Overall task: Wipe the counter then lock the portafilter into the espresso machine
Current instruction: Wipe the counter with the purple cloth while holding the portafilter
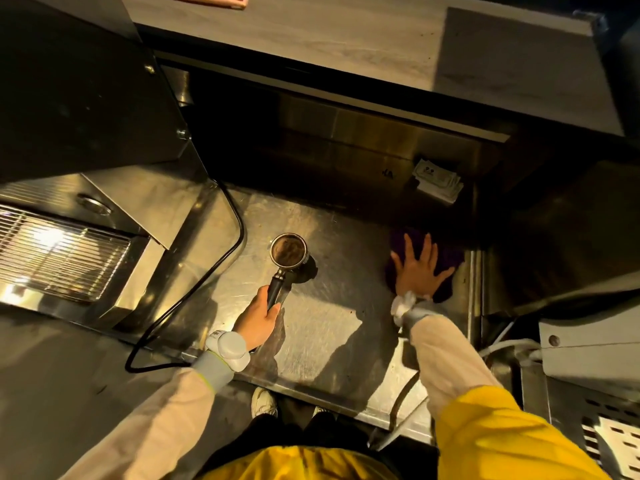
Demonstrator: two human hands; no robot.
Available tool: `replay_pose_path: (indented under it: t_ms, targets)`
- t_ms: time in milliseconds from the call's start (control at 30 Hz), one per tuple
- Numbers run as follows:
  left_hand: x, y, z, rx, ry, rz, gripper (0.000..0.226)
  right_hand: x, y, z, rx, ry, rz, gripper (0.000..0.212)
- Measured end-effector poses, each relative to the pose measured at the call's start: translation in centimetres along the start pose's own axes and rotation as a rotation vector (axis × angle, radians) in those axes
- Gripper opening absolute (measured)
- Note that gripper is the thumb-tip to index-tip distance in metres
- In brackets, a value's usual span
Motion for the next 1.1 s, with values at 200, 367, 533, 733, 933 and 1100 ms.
replay_pose_path:
  t_ms: [200, 367, 533, 733, 933, 1100]
  targets:
    - [0.1, 0.1, -0.1, -0.011, -0.006, 0.0, 0.042, 2.5, -1.0, -0.8, 0.022, 0.181, 0.046, 0.056]
    - [0.1, 0.3, -0.2, -0.033, -0.014, -0.002, 0.043, 2.4, -1.6, -0.9, 0.058, 0.144, 0.065, 0.054]
    - [0.2, 0.3, -0.1, -0.014, -0.002, -0.012, 0.04, 0.9, -1.9, -2.3, -0.01, -0.116, 0.076, 0.048]
    - [0.2, 0.4, -0.1, -0.03, 0.006, -0.023, 0.038, -2.5, -1.1, -2.2, -0.099, -0.259, 0.143, 0.048]
    - [0.0, 0.3, -0.4, -0.04, -0.006, -0.012, 0.041, -1.0, -2.0, -3.7, -0.351, -0.452, 0.111, 0.06]
    - [-0.2, 0.2, -0.5, -0.054, -0.004, -0.009, 0.041, 0.5, -3.4, -3.9, -0.198, -0.351, 0.122, 0.059]
Point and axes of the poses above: each hand's wrist, its own x-axis towards the middle knuckle, its own y-axis out of the palm, z = x × y, the point moved 2 cm from there along x, towards the middle knuckle, and after that the axes turned 11 degrees about y, right-handed, at the moved point
